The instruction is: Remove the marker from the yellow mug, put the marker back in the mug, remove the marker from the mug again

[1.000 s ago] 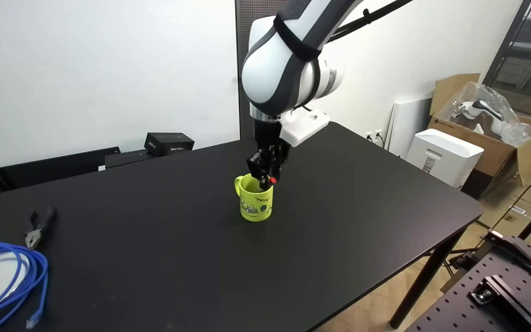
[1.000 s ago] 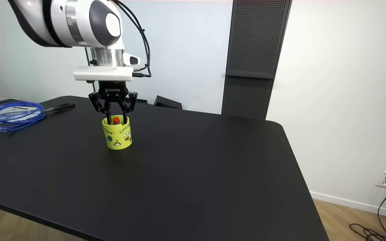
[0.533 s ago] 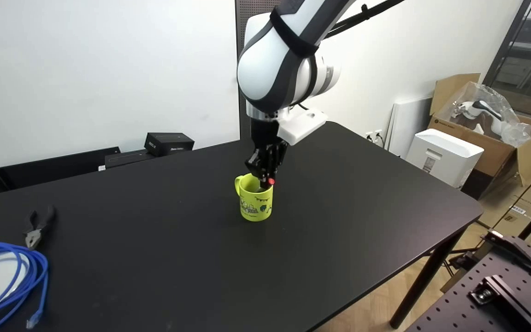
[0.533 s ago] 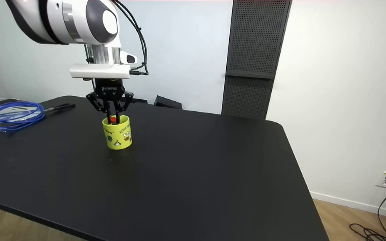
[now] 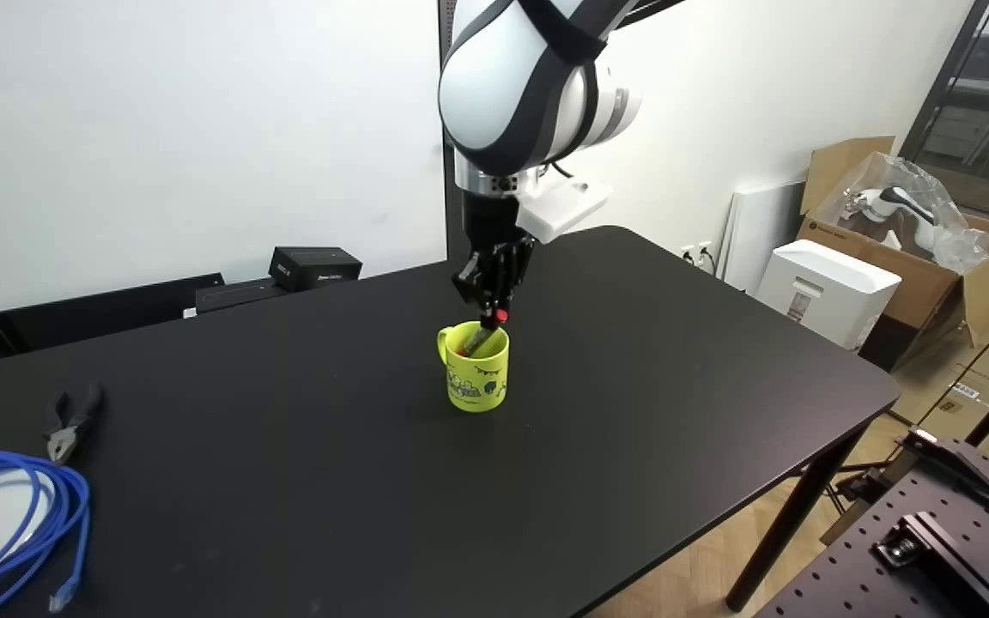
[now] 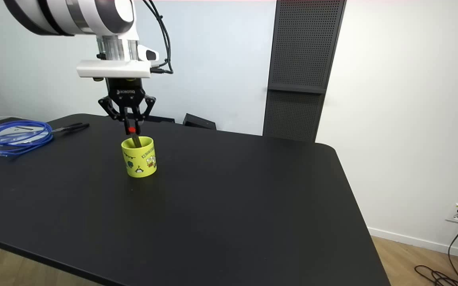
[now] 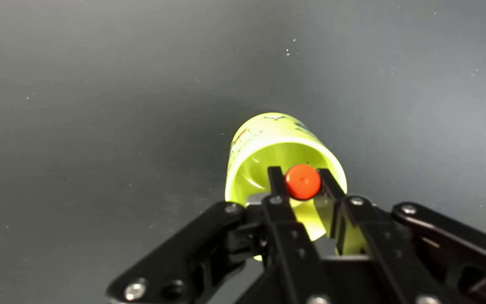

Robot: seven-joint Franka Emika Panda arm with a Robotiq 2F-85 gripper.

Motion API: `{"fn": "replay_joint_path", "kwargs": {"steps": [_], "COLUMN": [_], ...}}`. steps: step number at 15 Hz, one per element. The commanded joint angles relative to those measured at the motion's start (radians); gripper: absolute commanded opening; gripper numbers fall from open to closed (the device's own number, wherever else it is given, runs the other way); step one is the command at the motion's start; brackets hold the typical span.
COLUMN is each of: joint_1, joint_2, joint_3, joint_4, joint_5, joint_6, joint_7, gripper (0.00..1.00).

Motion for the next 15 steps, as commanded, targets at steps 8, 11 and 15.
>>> {"fn": "replay_joint_path", "kwargs": {"steps": [8,11,15], "joint_1": [0.026,0.004,-0.036], "joint_2": [-0.263,-0.289,-0.257], "joint_3": [-0.035,-0.052,-0.087], "joint_4": [-0.149,-0.176,-0.187], "joint_5": [-0.246,-0.305,-0.317], "joint_6": [0.102,0.152,0.227], "joint_7": [0.175,0.231,0.241], "gripper": [0.06,0.06,0.06]}}
